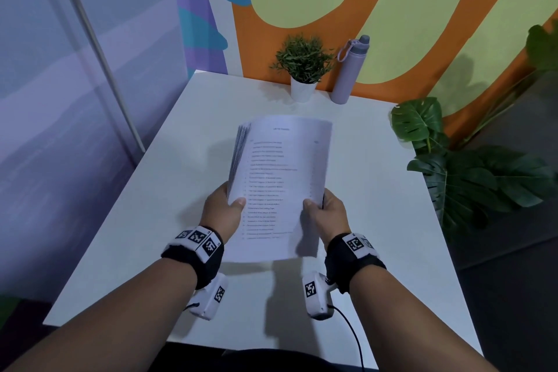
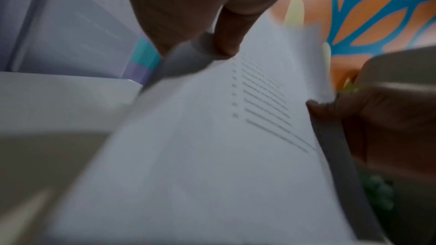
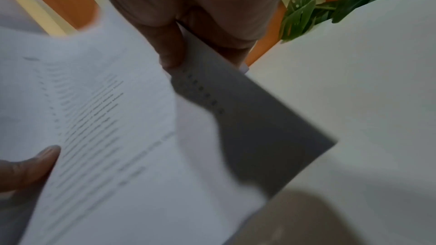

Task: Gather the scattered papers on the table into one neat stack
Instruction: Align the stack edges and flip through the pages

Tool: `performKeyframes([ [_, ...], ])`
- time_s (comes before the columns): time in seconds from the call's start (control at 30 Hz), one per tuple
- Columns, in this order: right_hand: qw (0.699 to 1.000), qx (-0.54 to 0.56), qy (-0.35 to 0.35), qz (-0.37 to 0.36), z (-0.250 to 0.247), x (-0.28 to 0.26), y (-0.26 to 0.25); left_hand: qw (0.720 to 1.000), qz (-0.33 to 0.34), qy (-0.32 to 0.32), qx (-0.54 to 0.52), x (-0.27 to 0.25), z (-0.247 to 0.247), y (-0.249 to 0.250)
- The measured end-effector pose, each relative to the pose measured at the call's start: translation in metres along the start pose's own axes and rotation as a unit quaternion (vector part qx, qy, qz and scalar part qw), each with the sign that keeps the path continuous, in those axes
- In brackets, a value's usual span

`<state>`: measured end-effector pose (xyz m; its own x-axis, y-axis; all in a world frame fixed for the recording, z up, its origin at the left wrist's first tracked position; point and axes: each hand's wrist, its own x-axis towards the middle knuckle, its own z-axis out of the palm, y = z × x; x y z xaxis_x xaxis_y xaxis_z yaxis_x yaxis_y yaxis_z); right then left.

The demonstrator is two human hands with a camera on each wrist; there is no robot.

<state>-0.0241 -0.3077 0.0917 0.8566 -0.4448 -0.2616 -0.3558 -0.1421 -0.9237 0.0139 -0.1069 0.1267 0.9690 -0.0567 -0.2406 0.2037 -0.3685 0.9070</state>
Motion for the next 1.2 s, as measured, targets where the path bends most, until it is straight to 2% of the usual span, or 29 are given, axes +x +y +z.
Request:
performKeyframes([
  [0.07,1.000,-0.012,-0.007,-0.022,-0.003,-0.001,-0.004,1.000,-0.003,0.012,0.005,0.004,-0.002,0.005],
  [0.17,0.996,-0.074,-0.048,-0.012,-0.003,-0.003,0.002,0.997,-0.057,0.042,-0.014,0.011,-0.004,0.002],
  [0.23,0.995,-0.086,-0.055,-0.001,-0.001,-0.003,0.010,0.995,-0.089,0.030,-0.031,0.014,-0.006,-0.003],
  [0.33,0.997,-0.065,-0.032,0.013,-0.002,0.000,0.012,0.993,-0.100,-0.015,-0.063,0.010,-0.008,-0.010],
  [0.5,0.998,-0.041,0.035,0.014,-0.010,0.011,0.008,0.992,-0.061,-0.073,-0.084,-0.017,0.000,-0.022],
  [0.57,0.998,-0.043,0.040,0.016,-0.011,0.013,0.005,0.992,-0.054,-0.070,-0.085,-0.026,0.005,-0.023],
  [0.7,0.999,0.011,-0.017,0.038,-0.003,0.008,0.004,1.000,-0.016,-0.004,-0.009,-0.018,-0.002,-0.019],
  [0.83,0.991,0.068,-0.094,0.071,0.007,0.003,0.008,1.000,0.003,0.012,0.010,-0.005,-0.014,-0.015],
  [0.97,0.996,0.052,-0.052,0.046,0.015,0.003,0.001,1.000,-0.003,0.000,0.000,0.002,-0.020,-0.017],
  [1.07,0.997,0.059,-0.028,0.036,0.017,0.006,-0.011,0.992,-0.034,0.040,-0.115,0.006,-0.018,-0.021],
  [1.13,0.996,0.078,-0.017,0.040,0.018,0.009,-0.020,0.960,-0.087,0.066,-0.258,0.006,-0.014,-0.020],
  [1.2,0.994,0.098,-0.013,0.043,0.021,0.011,-0.027,0.933,-0.126,0.041,-0.335,0.003,-0.006,-0.019],
])
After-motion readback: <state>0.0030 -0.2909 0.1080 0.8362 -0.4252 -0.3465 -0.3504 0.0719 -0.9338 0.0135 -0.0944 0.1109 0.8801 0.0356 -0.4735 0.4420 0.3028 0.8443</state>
